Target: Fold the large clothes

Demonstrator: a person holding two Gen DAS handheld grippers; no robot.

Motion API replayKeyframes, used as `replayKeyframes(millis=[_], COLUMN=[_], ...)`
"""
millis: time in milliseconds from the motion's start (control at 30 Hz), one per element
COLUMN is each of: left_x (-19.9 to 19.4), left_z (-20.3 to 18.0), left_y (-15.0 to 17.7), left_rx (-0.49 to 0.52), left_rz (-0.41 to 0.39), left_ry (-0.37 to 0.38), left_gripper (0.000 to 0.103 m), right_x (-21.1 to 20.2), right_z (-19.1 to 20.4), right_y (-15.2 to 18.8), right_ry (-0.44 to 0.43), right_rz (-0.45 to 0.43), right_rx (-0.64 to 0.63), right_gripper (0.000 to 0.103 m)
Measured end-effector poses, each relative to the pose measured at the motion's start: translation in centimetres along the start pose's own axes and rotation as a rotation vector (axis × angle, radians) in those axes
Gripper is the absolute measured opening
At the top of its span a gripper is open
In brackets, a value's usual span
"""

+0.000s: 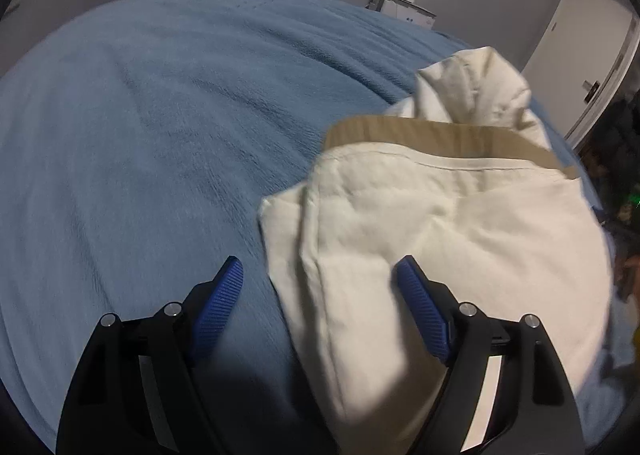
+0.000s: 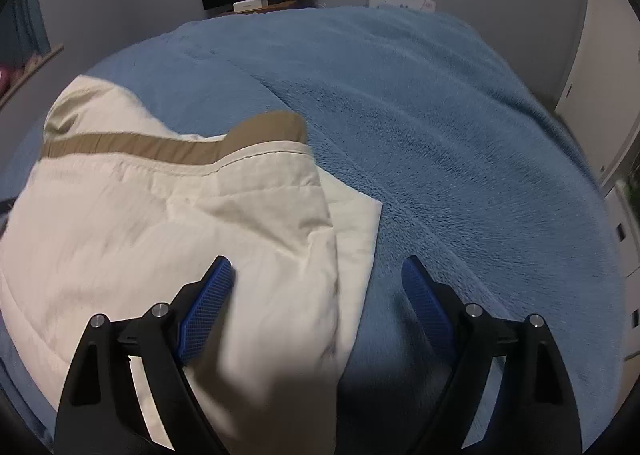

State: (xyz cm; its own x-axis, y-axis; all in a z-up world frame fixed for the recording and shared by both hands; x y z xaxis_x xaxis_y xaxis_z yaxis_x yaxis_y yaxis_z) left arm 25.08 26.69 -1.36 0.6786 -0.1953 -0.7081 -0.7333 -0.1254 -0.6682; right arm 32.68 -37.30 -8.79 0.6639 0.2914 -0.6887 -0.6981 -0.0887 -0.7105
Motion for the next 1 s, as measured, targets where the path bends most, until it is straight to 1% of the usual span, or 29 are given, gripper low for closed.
replayKeyframes(millis=[33,133,200,233,267,333,367,467,533,567,667,700,767,800,867,900,933,967,1000], left_x=[0.5,2.1,2.4,2.3,2.2,1.6,1.5,1.1,1.3,1.6,3.0,3.5,4.0,4.8,5.1,5.3,5.1,4.7,4.0], left_z=[0.1,0.6,0.8,0.9,1.1,1.4,1.5,2.7,3.2,3.1,2.3,2.0,1.4,0.9,0.4,0.1,0.2,0.3,0.7], left_y=[0.1,0.0,0.2,0.4,0.5,1.0,1.3,2.5,3.0,3.0,2.3,1.9,1.2,0.7,0.4,0.4,0.5,0.7,1.1], left_rx=[-0.009,-0.039,-0.031,-0.033,-0.033,-0.043,-0.049,-0.115,-0.156,-0.158,-0.142,-0.142,-0.143,-0.14,-0.118,-0.11,-0.113,-0.113,-0.113], left_rz=[0.0,0.014,0.017,0.02,0.023,0.034,0.039,0.064,0.053,0.046,0.012,-0.002,-0.026,-0.031,-0.034,-0.035,-0.037,-0.039,-0.038], left_ry=[0.011,0.065,0.089,0.104,0.116,0.165,0.186,0.27,0.312,0.319,0.323,0.324,0.338,0.341,0.338,0.343,0.357,0.379,0.399], left_gripper=[0.077,0.077,0.077,0.074,0.073,0.064,0.063,0.062,0.062,0.062,0.062,0.062,0.061,0.061,0.06,0.057,0.051,0.046,0.038], right_x=[0.7,2.0,2.5,2.5,2.5,2.4,2.4,2.2,2.2,2.3,2.6,3.0,3.9,4.4,4.6,4.4,3.8,3.4,2.7], right_z=[-0.5,-1.3,-1.9,-2.1,-2.3,-2.6,-2.7,-3.4,-4.0,-4.1,-4.4,-4.3,-3.8,-3.6,-3.1,-3.0,-3.1,-2.9,-3.1], right_y=[0.1,0.6,0.9,1.0,1.1,1.3,1.4,1.8,2.1,2.1,2.0,1.7,1.0,0.6,0.4,0.4,0.5,0.4,0.5], right_ry=[-0.034,-0.09,-0.127,-0.143,-0.156,-0.199,-0.212,-0.261,-0.3,-0.313,-0.36,-0.365,-0.368,-0.371,-0.373,-0.38,-0.388,-0.397,-0.425], right_rz=[0.016,0.052,0.062,0.063,0.063,0.07,0.074,0.096,0.107,0.106,0.099,0.095,0.087,0.08,0.073,0.068,0.058,0.048,0.033], right_rx=[0.035,0.093,0.132,0.147,0.152,0.17,0.176,0.208,0.24,0.248,0.263,0.26,0.257,0.256,0.242,0.233,0.228,0.224,0.227], right_gripper=[0.083,0.083,0.083,0.083,0.081,0.075,0.073,0.071,0.07,0.069,0.053,0.05,0.048,0.048,0.046,0.041,0.039,0.033,0.027])
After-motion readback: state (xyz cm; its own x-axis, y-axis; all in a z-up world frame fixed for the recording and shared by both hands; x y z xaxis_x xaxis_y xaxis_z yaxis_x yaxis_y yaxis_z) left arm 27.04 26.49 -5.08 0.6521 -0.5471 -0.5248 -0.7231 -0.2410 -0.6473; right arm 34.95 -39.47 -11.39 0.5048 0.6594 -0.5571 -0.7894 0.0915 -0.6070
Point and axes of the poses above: each gripper's, at about its wrist camera, not at the fingertips, and x roughly the way its jaws point, z to its left, y to its underside, the point moved 3 cm from there along x, roughly the way its jaws point, and after that the axes turned 9 degrees about -z, right-handed, at the moved point
